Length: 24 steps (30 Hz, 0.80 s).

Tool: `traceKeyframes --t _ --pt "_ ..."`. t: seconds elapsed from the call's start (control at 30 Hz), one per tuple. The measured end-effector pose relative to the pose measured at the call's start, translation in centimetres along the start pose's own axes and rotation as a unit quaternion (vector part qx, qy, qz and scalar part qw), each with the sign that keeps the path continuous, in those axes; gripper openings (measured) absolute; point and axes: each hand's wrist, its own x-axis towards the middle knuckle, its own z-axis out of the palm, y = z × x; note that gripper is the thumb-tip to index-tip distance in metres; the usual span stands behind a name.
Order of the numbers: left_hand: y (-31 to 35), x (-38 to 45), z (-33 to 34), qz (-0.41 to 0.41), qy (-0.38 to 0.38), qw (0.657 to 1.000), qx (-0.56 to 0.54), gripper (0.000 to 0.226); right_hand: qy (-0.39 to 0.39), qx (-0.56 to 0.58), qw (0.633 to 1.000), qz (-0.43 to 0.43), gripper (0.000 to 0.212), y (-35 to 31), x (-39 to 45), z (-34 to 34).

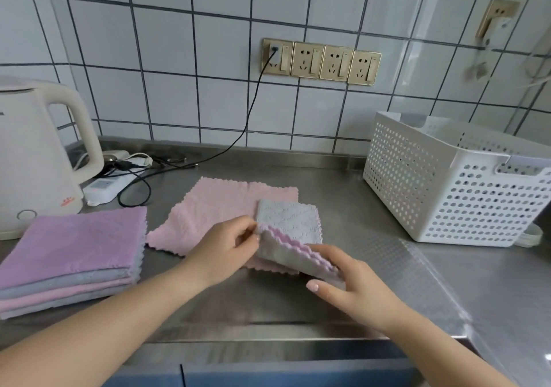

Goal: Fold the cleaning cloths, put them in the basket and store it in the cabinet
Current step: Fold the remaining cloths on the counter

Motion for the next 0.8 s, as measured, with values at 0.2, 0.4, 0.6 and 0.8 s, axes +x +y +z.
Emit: traceKeyframes --t 0.2,0.4,0.6,0.8 --pt "-0.8 4.7 1.5 -0.164 0.100 0.972 -0.136 0.019 0.205 0.107 0.966 0.118 0.061 0.9 4.9 -0.3" --pt "-2.7 6.2 2.2 -0.156 0.028 0.978 -0.134 0.039 0.125 0.005 0.978 0.164 0.041 3.1 10.9 0.1" --pt "-4.4 9.6 2.7 -0.151 0.005 0.988 -0.014 0.042 0.081 -0.100 0.977 0.168 0.034 4.8 14.5 0.2" --pt "-6.0 11.5 3.4 -0.192 -0.031 0.981 0.024 0.046 0.055 -0.147 0.971 0.178 0.037 5.6 15.6 0.2"
